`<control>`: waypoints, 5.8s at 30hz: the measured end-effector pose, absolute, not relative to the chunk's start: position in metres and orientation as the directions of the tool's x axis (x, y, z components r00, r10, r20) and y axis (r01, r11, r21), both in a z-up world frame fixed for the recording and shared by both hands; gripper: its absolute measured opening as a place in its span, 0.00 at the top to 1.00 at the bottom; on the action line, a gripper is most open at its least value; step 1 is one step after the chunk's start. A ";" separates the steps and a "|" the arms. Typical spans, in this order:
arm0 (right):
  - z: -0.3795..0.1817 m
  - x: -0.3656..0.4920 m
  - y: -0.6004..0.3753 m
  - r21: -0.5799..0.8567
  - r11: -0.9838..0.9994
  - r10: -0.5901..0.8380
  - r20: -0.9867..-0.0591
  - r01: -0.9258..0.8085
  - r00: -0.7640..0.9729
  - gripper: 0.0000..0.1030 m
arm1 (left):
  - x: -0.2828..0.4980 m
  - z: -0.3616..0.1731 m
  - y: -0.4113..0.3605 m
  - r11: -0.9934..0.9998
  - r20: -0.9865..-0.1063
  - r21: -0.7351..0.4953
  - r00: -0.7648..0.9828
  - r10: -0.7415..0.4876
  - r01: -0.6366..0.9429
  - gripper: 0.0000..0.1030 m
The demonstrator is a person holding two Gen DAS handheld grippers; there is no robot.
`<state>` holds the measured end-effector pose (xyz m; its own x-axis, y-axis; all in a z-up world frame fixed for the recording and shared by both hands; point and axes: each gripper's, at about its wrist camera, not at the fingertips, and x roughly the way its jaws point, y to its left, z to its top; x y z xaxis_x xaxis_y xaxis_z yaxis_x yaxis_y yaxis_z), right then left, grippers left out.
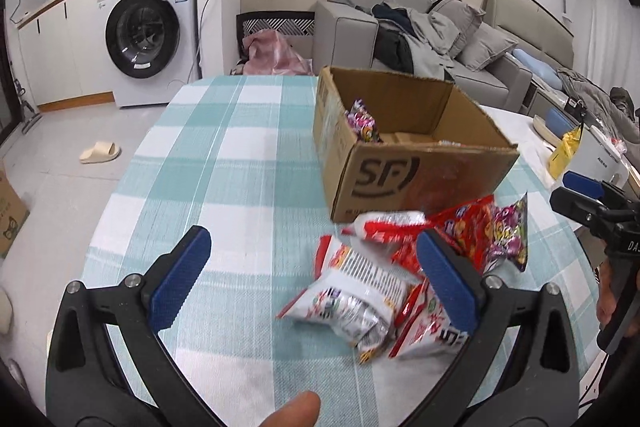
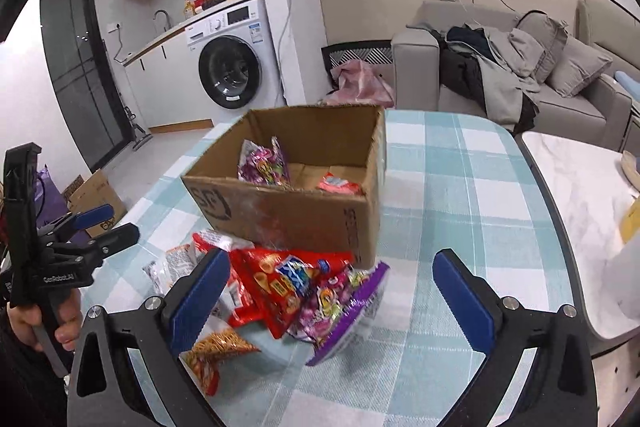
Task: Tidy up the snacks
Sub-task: 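Move the left gripper to the white noodle bag while the right approaches the purple bag, then close the left gripper on the white noodle bag while the right grasps the purple bag, then lift the white noodle bag and purple bag and carry both over the box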
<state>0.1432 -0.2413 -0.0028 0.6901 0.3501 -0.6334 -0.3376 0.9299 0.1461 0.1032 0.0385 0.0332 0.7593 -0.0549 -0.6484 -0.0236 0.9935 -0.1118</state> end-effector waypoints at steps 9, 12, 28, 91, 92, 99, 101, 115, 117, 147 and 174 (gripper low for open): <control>-0.020 0.136 -0.244 0.148 0.934 0.338 -0.667 -0.326 0.664 0.00 | 0.096 0.012 0.036 0.993 -0.683 -0.114 0.729 -0.055 -0.032 0.01; -0.023 0.135 -0.244 0.150 0.935 0.335 -0.676 -0.322 0.657 0.00 | 0.096 0.006 0.033 0.993 -0.694 -0.114 0.718 -0.058 -0.030 0.01; -0.055 0.137 -0.243 0.169 0.946 0.309 -0.731 -0.277 0.609 0.00 | 0.111 -0.027 0.027 0.993 -0.747 -0.120 0.658 -0.094 0.005 0.01; -0.095 0.184 -0.250 0.269 0.927 0.370 -0.761 -0.260 0.533 0.42 | 0.152 -0.060 0.011 0.965 -0.774 -0.197 0.577 -0.261 0.172 0.39; -0.095 0.183 -0.251 0.277 0.925 0.377 -0.760 -0.260 0.530 0.42 | 0.151 -0.059 0.011 0.964 -0.773 -0.200 0.576 -0.264 0.174 0.40; -0.092 0.173 -0.263 0.308 0.919 0.394 -0.739 -0.247 0.547 0.46 | 0.136 -0.054 0.008 0.962 -0.763 -0.208 0.586 -0.273 0.177 0.44; -0.089 0.169 -0.265 0.302 0.922 0.388 -0.733 -0.244 0.558 0.46 | 0.131 -0.051 0.008 0.962 -0.759 -0.210 0.591 -0.273 0.174 0.44; -0.061 0.139 -0.283 0.265 0.940 0.339 -0.686 -0.214 0.643 0.47 | 0.104 -0.013 0.015 0.966 -0.698 -0.207 0.668 -0.258 0.157 0.45; -0.057 0.137 -0.283 0.258 0.942 0.335 -0.680 -0.215 0.652 0.47 | 0.102 -0.007 0.015 0.966 -0.689 -0.206 0.677 -0.258 0.159 0.45; 0.039 0.138 -0.251 0.256 0.901 0.434 -0.543 -0.351 0.719 0.47 | 0.123 0.081 0.009 0.975 -0.572 -0.167 0.790 -0.218 0.148 0.44; 0.040 0.196 -0.220 0.262 0.888 0.458 -0.558 -0.377 0.692 0.47 | 0.213 0.097 -0.018 0.974 -0.555 -0.134 0.801 -0.226 0.182 0.44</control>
